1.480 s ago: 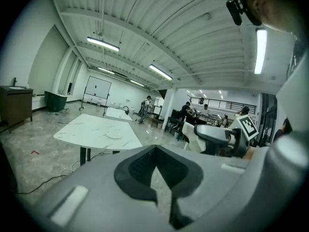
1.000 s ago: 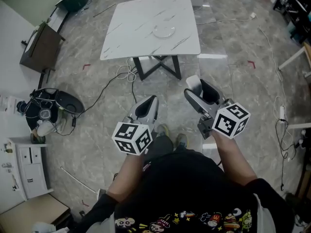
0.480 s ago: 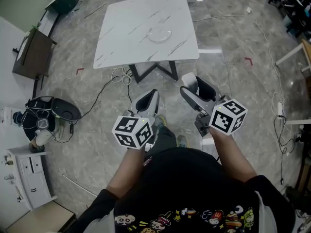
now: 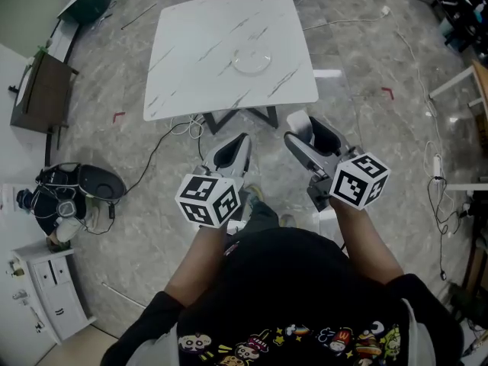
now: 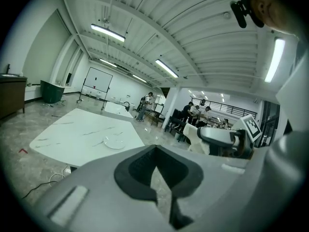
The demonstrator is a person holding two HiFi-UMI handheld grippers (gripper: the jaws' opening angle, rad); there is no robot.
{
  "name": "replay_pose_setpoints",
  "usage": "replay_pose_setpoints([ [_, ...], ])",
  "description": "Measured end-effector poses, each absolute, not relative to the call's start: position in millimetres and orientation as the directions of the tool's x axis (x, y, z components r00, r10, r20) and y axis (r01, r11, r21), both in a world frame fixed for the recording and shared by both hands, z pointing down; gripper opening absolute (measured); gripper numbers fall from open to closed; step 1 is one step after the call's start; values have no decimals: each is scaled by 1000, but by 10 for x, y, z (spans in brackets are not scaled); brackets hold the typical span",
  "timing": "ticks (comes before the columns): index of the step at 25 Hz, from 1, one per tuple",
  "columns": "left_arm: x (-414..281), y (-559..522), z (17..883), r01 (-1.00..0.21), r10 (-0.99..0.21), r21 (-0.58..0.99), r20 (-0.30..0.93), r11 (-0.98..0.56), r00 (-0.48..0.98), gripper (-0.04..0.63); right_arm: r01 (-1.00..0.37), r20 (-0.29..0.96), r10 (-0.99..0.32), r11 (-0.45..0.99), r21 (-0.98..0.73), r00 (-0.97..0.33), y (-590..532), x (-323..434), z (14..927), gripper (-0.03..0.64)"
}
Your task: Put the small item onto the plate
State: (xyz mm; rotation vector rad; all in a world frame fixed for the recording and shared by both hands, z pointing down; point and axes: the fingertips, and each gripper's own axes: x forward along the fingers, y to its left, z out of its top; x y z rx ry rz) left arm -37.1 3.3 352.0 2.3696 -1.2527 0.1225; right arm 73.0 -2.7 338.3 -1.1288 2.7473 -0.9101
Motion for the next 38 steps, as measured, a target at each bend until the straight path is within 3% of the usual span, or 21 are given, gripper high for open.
replay_pose_setpoints([
  [20, -1027, -711, 3469, -731, -714, 382, 217, -566, 666, 0, -694, 243, -689, 510, -509, -683, -656, -123, 3508, 348],
  [38, -878, -1376, 3574, -755, -715, 370, 268, -542, 645, 0, -672, 255, -658, 519, -528, -708, -1336, -45, 3664, 348],
])
